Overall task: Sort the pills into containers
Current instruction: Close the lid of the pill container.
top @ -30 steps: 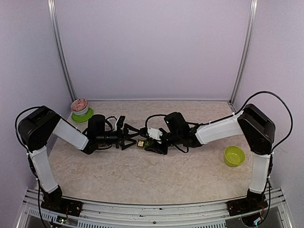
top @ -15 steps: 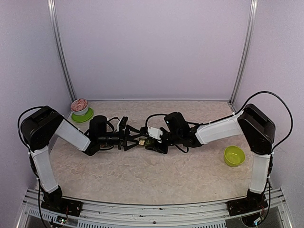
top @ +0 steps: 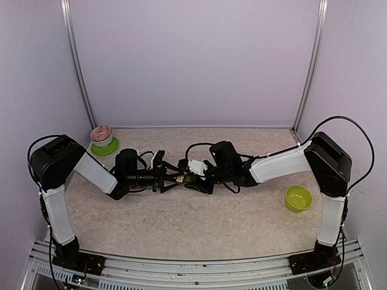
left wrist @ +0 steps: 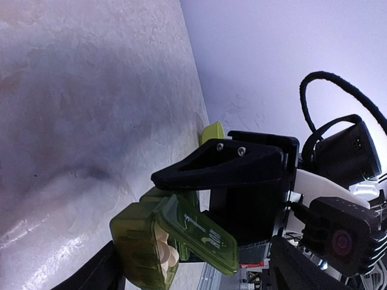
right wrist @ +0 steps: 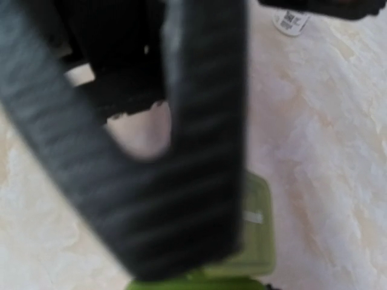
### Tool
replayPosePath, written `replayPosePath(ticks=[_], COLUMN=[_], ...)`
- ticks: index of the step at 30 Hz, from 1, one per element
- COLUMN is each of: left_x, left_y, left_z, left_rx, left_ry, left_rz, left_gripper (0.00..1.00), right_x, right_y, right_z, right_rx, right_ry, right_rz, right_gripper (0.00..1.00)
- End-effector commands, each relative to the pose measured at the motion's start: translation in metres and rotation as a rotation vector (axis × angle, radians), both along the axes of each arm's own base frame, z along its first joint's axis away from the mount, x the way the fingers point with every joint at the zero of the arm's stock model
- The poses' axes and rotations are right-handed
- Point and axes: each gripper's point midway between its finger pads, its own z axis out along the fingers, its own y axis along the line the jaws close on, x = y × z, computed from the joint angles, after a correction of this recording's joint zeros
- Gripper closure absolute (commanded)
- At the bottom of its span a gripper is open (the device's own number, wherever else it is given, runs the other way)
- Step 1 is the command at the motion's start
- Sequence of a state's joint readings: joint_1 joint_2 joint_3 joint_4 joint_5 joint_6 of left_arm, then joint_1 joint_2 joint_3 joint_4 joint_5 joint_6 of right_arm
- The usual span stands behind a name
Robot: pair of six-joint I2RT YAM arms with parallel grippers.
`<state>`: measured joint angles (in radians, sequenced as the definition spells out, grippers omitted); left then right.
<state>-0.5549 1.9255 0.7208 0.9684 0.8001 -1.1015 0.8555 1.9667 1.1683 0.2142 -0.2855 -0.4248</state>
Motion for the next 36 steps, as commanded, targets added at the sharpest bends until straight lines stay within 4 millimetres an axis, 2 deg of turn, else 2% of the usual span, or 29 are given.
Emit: replayPosePath(ticks=[1,13,21,23,25,29,36], left_x=[-0.006,-0.004,-0.001,0.000,0.002,0.005,0.011], left_y=[-0.009,-0.007,-0.001,0.001,0.003,0.003,0.003], left_z=[0.010,0.011,0.012,0.014,0.016,0.017,0.011], left_rx=[-0.040,-0.050,-0.067,-0.069,-0.068,-0.049,-0.001], left_ry=[-0.034,-0.025,0.005,0.007,0.008,0.016,0.031], left_rz=[-0.050,-0.044,-0.007,0.007,0.022,0.039,0.058], left_gripper=[0.22,0.34,0.37,0.36,0.28,0.18,0.18], right_x=[-0.001,0.000,0.001,0.002,0.001,0.001,-0.001], right_y=[0.006,0.006,0.003,0.002,0.002,0.001,0.003], right_z=[0.031,0.031,0.025,0.023,0.021,0.020,0.024], right_rx=[0.072,0.069,0.055,0.049,0.046,0.042,0.048], right_ry=[-0.041,-0.045,-0.056,-0.061,-0.061,-0.067,-0.074], right_rz=[0.007,0.006,-0.005,-0.008,-0.003,-0.005,-0.003], right_gripper=[0.59,0.60,0.60,0.60,0.60,0.60,0.60])
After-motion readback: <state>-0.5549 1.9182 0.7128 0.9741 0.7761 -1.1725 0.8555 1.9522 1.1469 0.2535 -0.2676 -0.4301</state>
